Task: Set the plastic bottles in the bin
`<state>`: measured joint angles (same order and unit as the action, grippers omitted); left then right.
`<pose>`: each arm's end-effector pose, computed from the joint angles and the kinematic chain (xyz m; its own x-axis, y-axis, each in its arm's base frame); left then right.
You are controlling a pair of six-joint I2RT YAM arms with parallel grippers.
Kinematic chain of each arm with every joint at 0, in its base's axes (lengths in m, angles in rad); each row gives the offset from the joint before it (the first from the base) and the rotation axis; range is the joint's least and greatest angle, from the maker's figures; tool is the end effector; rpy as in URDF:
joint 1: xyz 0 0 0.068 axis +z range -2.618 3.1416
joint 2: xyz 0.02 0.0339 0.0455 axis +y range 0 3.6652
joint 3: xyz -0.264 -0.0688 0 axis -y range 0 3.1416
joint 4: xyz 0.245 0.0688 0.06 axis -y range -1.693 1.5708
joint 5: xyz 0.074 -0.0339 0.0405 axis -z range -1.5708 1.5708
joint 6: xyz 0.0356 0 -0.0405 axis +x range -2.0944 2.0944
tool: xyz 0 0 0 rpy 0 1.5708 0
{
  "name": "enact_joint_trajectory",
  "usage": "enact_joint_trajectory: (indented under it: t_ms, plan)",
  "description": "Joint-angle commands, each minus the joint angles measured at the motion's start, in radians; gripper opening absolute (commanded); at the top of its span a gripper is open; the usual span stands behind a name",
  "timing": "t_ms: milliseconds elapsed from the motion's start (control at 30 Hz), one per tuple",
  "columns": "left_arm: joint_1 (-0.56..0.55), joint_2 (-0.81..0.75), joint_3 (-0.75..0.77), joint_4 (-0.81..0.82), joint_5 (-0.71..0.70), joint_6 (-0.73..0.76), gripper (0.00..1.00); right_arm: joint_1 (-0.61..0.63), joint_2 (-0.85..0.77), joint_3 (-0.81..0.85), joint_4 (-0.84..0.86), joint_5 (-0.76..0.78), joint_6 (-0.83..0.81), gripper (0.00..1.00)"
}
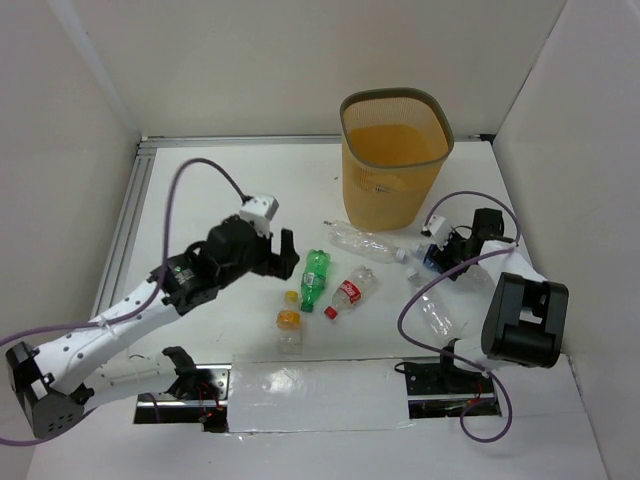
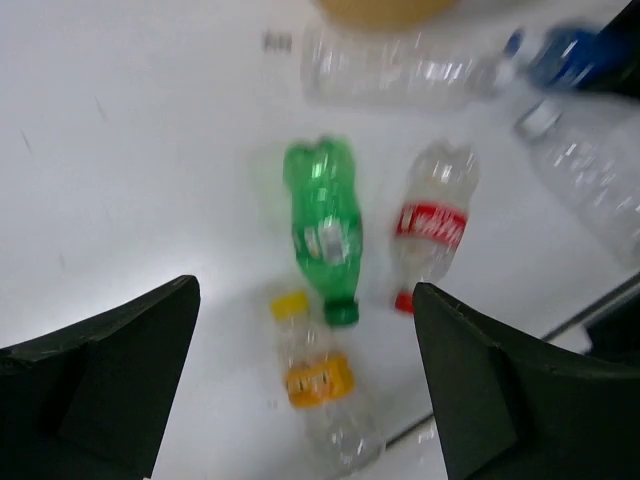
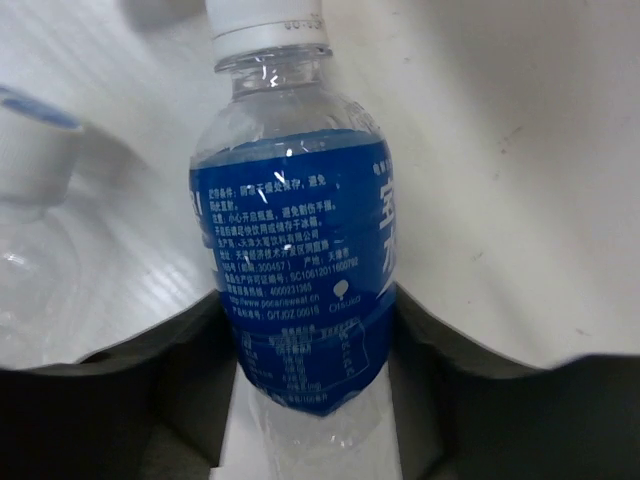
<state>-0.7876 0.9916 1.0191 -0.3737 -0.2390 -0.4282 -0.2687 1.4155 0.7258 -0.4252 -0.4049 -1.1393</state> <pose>0.1618 -0.1506 0.3643 -0.4385 -0.1314 -0.8891 0.3840 0.8670 -0.3175 0.2480 -0.0537 0.1689 -0.4318 -0.7471 -0.5054 -0.7542 0.6064 -0.2520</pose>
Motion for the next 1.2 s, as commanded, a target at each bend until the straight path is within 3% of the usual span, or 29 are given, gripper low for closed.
enact_joint_trajectory:
  t_ms: [0, 33, 133, 167, 467, 533, 567, 667, 700, 767, 800, 833, 867, 900, 967, 1100, 1167]
  plan:
    - [-0.067, 0.001, -0.099, -0.108, -0.043, -0.170, 1.00, -0.006, -0.059, 0.011, -0.070, -0.052, -0.094, 0.54]
    - [-0.081, 0.011, -0.114, -0.132, -0.061, -0.199, 1.00, -0.006, -0.081, 0.011, -0.119, -0.067, -0.111, 0.47]
    - [-0.137, 0.067, -0.126, -0.166, -0.108, -0.262, 1.00, -0.039, -0.168, 0.073, -0.286, -0.159, -0.183, 0.37]
    - [-0.150, 0.084, -0.126, -0.194, -0.137, -0.276, 1.00, -0.049, -0.187, 0.096, -0.338, -0.188, -0.230, 0.28]
    - [-0.240, 0.212, -0.093, -0.255, -0.183, -0.317, 1.00, -0.061, -0.306, 0.372, -0.890, -0.442, -0.563, 0.26]
    - [-0.249, 0.226, -0.093, -0.267, -0.183, -0.351, 1.00, -0.046, -0.323, 0.453, -0.891, -0.507, -0.518, 0.25]
    - [-0.259, 0.226, -0.093, -0.268, -0.183, -0.362, 1.00, -0.037, -0.332, 0.484, -0.891, -0.531, -0.517, 0.17]
    - [-0.259, 0.226, -0.117, -0.268, -0.183, -0.396, 1.00, -0.015, -0.345, 0.601, -0.882, -0.654, -0.470, 0.15]
    - [-0.259, 0.226, -0.128, -0.257, -0.183, -0.396, 1.00, -0.004, -0.345, 0.628, -0.804, -0.688, -0.420, 0.15]
    - [-0.259, 0.217, -0.137, -0.248, -0.174, -0.405, 1.00, -0.004, -0.336, 0.690, -0.649, -0.774, -0.155, 0.15]
    - [-0.259, 0.217, -0.137, -0.248, -0.174, -0.405, 1.00, -0.004, -0.336, 0.711, -0.365, -0.819, 0.033, 0.15]
    - [-0.259, 0.217, -0.137, -0.248, -0.165, -0.405, 1.00, -0.004, -0.336, 0.712, -0.362, -0.819, 0.143, 0.16]
    - [-0.259, 0.217, -0.137, -0.248, -0.164, -0.405, 1.00, 0.005, -0.336, 0.712, -0.245, -0.848, 0.262, 0.16]
    - [-0.259, 0.217, -0.137, -0.248, -0.164, -0.405, 1.00, 0.005, -0.336, 0.725, -0.025, -0.848, 0.376, 0.16]
    - [-0.268, 0.217, -0.137, -0.248, -0.164, -0.405, 1.00, 0.037, -0.313, 0.779, 0.133, -0.816, 0.609, 0.18]
    - [-0.268, 0.217, -0.172, -0.248, -0.164, -0.443, 1.00, 0.212, -0.183, 0.900, 0.230, -0.581, 0.691, 0.19]
    - [-0.268, 0.206, -0.186, -0.248, -0.164, -0.458, 1.00, 0.290, -0.152, 0.909, 0.293, -0.539, 0.719, 0.19]
